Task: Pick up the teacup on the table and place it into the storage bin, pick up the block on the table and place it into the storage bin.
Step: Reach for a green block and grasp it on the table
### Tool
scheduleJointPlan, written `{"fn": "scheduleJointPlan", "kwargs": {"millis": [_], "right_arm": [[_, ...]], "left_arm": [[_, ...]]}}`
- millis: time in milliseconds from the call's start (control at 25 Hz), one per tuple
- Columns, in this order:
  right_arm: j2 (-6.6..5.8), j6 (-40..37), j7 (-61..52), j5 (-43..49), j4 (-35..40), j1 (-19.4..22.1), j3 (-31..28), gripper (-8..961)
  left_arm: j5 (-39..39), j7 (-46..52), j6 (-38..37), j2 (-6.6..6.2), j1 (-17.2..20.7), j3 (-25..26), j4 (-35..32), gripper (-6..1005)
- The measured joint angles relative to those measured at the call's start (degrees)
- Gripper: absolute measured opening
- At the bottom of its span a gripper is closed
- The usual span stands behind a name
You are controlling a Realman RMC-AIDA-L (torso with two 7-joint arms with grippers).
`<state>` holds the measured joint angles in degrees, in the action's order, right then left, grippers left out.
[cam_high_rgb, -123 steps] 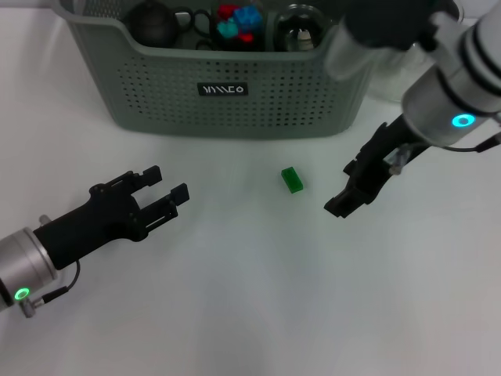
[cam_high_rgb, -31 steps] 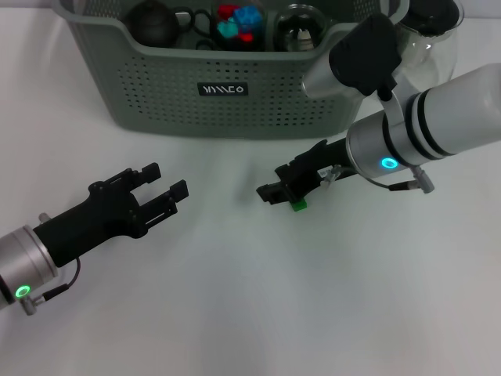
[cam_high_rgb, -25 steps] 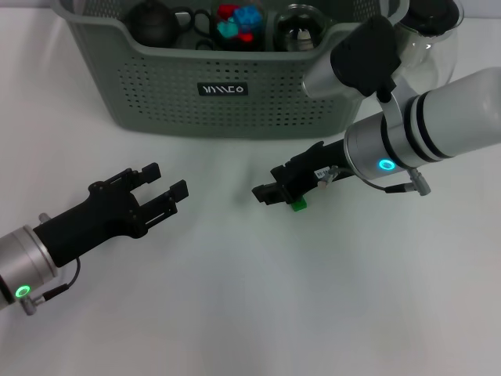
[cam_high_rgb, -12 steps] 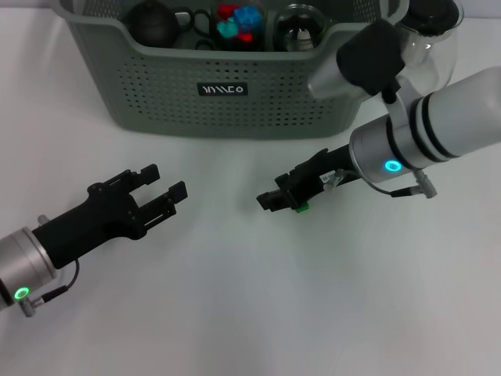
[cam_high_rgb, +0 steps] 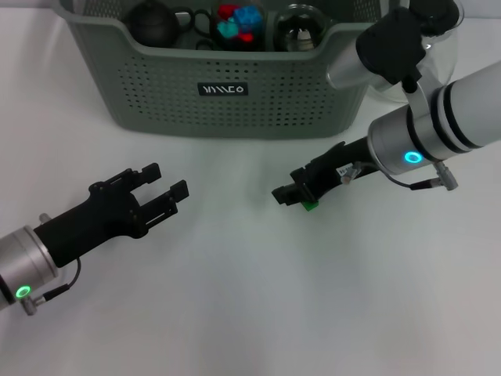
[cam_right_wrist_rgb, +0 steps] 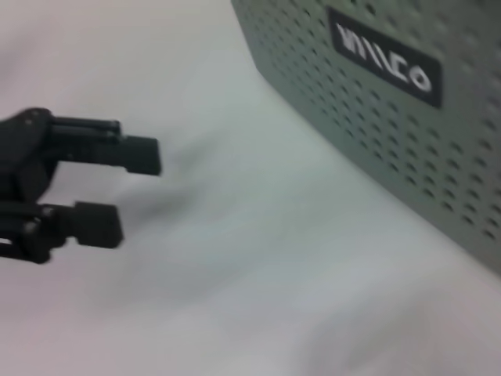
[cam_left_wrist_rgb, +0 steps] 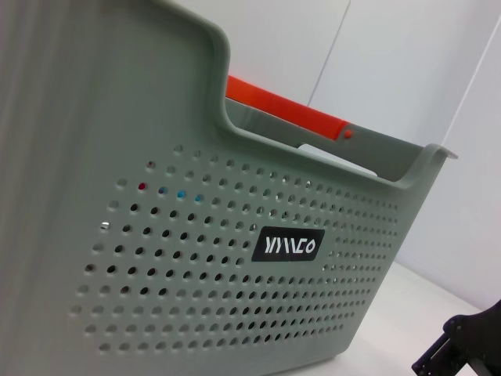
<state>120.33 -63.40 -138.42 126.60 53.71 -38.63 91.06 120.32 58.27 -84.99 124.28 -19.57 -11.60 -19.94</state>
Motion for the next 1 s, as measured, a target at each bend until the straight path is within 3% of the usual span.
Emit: {"fn": "scheduleJointPlan", "kwargs": {"millis": [1000], "right_arm": [[-0.10,1.94,-4.81,4.65,0.51,0.83,1.36,505]], "left_arm": [[0.00,0.00,0.00,0.00,0.07,-0.01,0.17,662]]}}
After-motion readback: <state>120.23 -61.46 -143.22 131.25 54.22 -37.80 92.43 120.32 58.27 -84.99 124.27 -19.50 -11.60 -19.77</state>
